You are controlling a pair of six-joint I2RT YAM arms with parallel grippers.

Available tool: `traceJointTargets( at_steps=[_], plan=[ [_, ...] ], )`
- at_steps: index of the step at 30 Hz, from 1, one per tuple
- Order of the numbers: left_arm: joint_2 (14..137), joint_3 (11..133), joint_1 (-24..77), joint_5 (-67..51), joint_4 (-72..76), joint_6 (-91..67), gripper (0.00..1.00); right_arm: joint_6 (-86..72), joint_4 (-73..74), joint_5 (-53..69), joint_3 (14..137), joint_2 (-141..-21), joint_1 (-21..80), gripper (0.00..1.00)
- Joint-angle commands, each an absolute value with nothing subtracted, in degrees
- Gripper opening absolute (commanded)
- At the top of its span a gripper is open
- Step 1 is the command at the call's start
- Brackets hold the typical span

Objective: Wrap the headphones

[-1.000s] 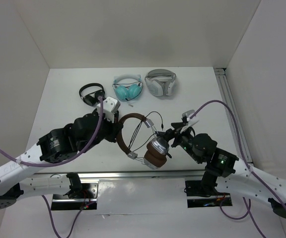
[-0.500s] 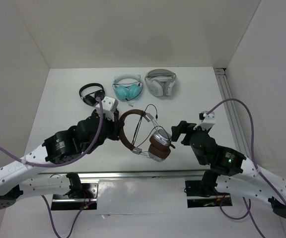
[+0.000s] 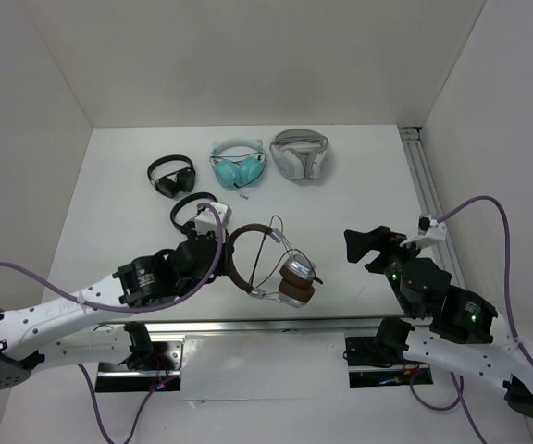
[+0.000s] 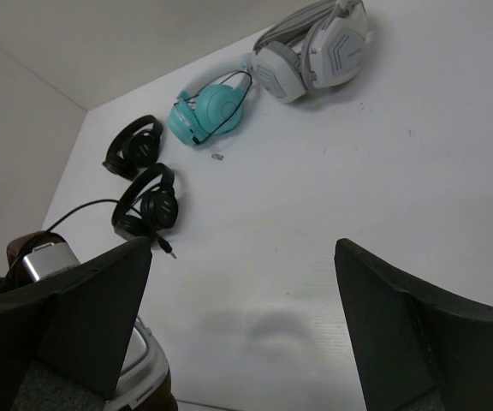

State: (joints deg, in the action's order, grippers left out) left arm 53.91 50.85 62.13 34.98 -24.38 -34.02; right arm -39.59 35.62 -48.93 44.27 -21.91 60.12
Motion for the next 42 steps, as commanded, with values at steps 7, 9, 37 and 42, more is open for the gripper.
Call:
traceJointTargets(
  at_steps=[7, 9, 37, 42],
  plan=[
    [60.5, 52.7, 62.1, 36.7, -23.5, -49.3, 0.00, -41.7, 39.6, -50.4, 46.2, -23.7, 60.2, 0.94],
    [62.1, 53.3, 62.1, 36.7, -25.7, -52.1, 0.00, -41.7, 39.6, -49.8, 46.2, -24.3, 60.2, 0.94],
    [87.1, 67.5, 54.8, 31.4, -33.2, -59.2, 0.00, -40.5, 37.2, -43.4, 43.9, -27.6, 60.2, 0.93],
    [92.8, 71.0, 51.6, 28.7, -30.1, -55.8, 0.00, -40.0, 36.7, -43.4, 43.9, -27.6, 60.2, 0.93]
  ],
)
